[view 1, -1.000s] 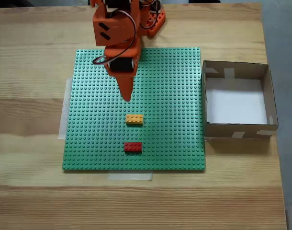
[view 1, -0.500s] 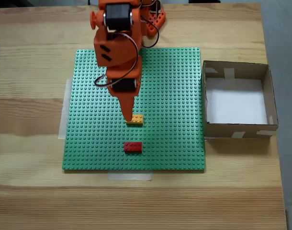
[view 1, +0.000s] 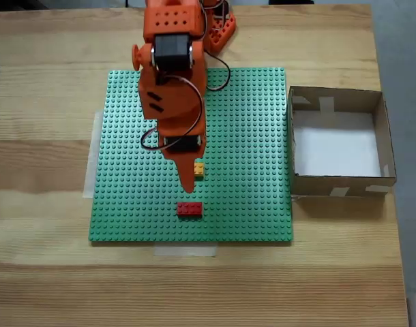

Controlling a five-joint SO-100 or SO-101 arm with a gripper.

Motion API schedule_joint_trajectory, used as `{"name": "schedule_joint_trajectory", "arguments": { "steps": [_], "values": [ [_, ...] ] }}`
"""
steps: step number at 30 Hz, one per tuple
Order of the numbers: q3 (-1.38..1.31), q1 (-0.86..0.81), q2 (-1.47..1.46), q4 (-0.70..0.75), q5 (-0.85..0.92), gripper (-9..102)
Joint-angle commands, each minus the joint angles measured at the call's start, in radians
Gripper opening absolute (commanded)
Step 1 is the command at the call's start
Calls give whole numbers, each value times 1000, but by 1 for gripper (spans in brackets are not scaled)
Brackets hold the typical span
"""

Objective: Pick the red lego block and put it in the box.

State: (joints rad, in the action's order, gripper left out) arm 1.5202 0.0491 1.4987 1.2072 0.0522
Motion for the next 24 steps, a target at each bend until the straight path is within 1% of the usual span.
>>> {"name": "schedule_joint_trajectory", "arguments": {
  "steps": [1,6,12,14,19,21,24],
  "values": [
    [-67,3,-25,11,20,21],
    [-115,-20,-64,2,21,20],
    [-126,-49,-72,-12,75,19],
    [-133,-58,-81,-14,43,19],
    [-170,-38,-123,44,34,19],
    [-215,-28,-176,80,-12,18],
    [-267,-17,-222,92,0,18]
  ]
}}
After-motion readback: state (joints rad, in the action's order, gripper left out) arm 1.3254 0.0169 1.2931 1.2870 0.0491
